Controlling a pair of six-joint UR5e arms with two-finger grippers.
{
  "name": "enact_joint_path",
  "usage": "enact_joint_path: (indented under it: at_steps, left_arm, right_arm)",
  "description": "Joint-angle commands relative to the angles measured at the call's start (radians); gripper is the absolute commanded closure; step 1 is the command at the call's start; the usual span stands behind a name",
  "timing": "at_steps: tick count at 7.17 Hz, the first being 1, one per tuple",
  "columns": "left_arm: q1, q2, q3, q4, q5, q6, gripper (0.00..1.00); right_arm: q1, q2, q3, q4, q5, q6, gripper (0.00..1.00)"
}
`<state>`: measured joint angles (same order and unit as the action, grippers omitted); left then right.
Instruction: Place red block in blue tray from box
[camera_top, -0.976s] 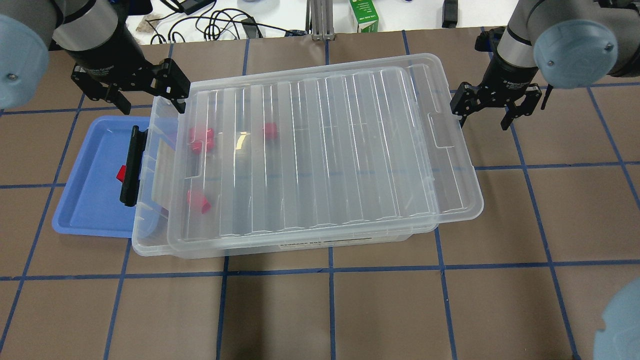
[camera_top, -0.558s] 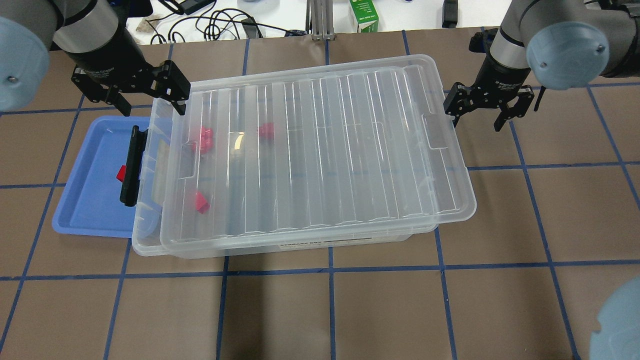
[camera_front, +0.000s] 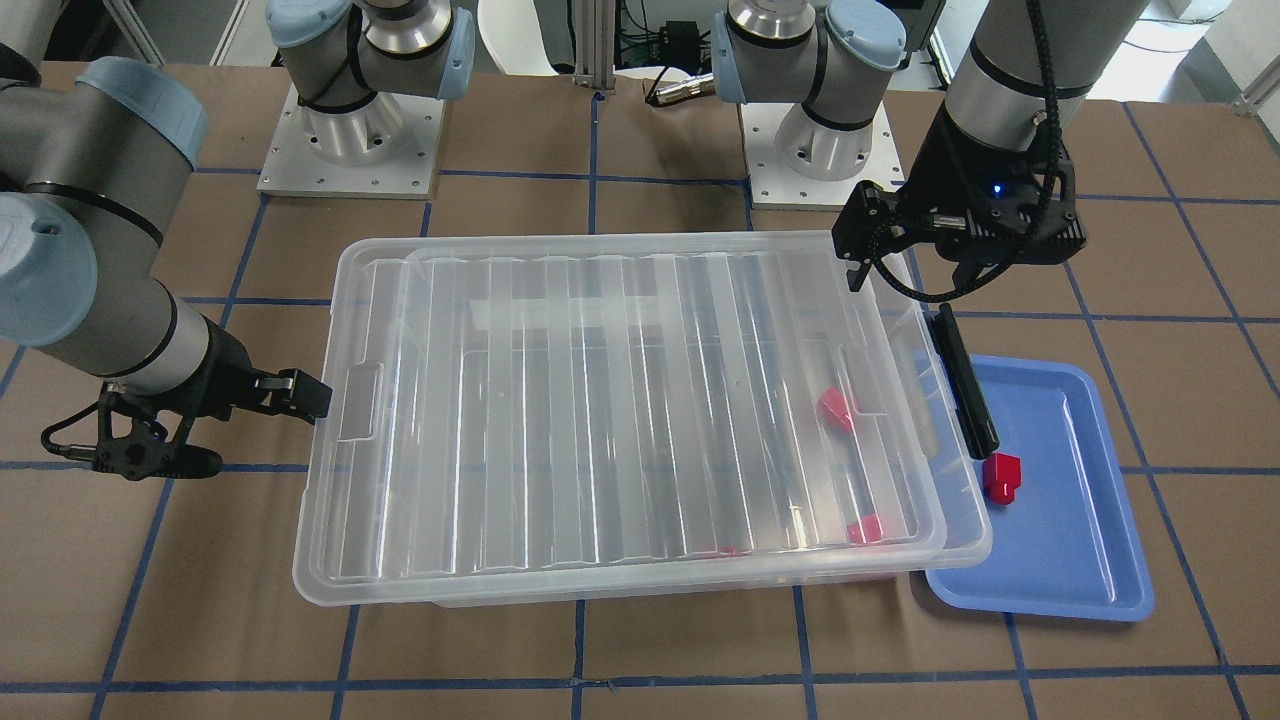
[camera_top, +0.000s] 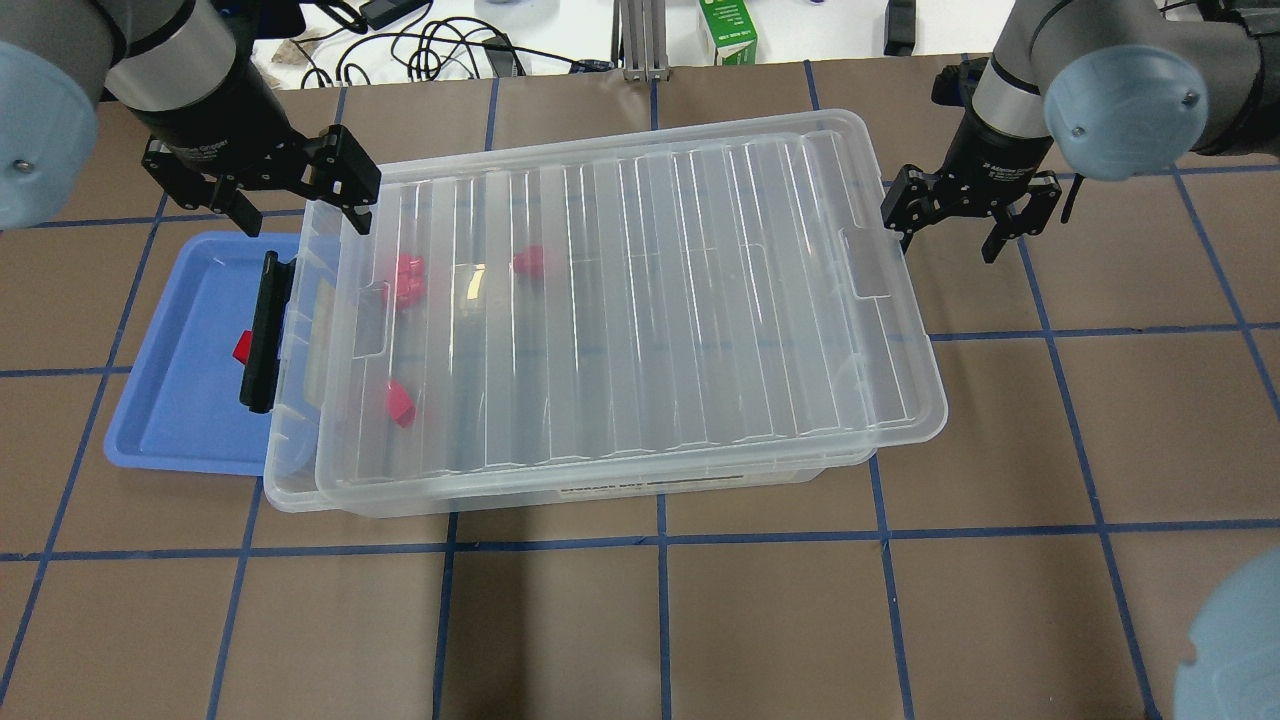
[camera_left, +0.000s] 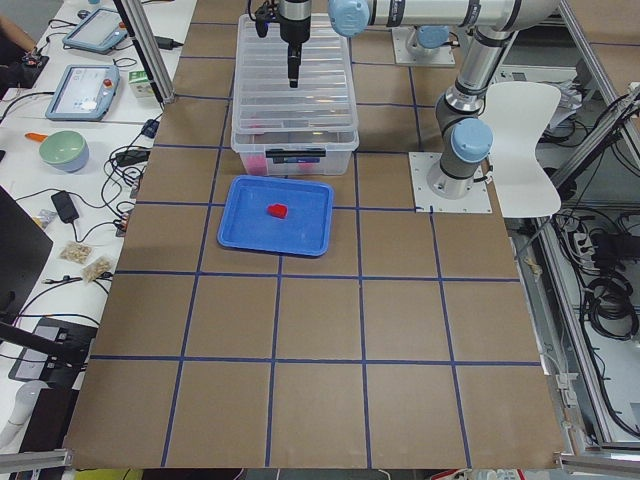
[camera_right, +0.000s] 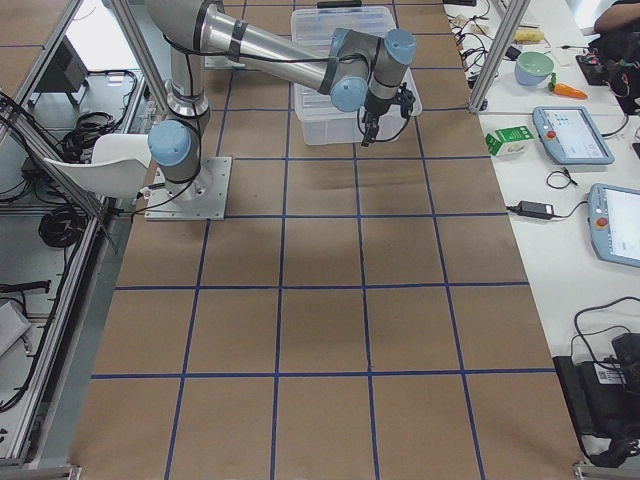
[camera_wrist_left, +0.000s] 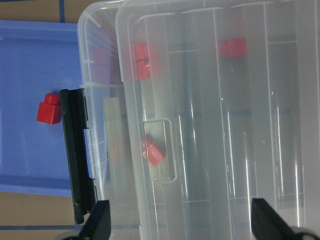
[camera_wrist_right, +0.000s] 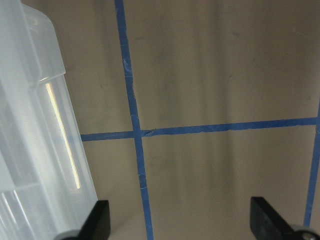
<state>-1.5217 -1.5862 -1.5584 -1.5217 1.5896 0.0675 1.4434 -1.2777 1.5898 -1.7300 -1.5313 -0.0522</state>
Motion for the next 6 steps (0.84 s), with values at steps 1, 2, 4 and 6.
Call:
enact_joint_path:
  at_steps: [1, 2, 4, 6]
  left_arm:
    - [0.0, 0.0, 0.0, 0.0, 0.004, 0.0, 0.0]
    - [0.0, 0.002, 0.0, 0.0, 0.009, 0.0, 0.0]
    - [0.002, -0.003, 0.008, 0.002, 0.0, 0.002, 0.0]
    - [0.006, -0.021, 0.041, 0.0, 0.006, 0.003, 0.0]
  right_arm:
    - [0.0, -0.018, -0.016, 0.009, -0.004, 0.0, 0.0]
    - [0.0, -0.055, -0.031, 0.026, -0.009, 0.0, 0.0]
    - [0.002, -0.157, -0.05, 0.143, -0.023, 0.011, 0.0]
    - [0.094, -0.256, -0.041, 0.197, -0.024, 0.151, 0.0]
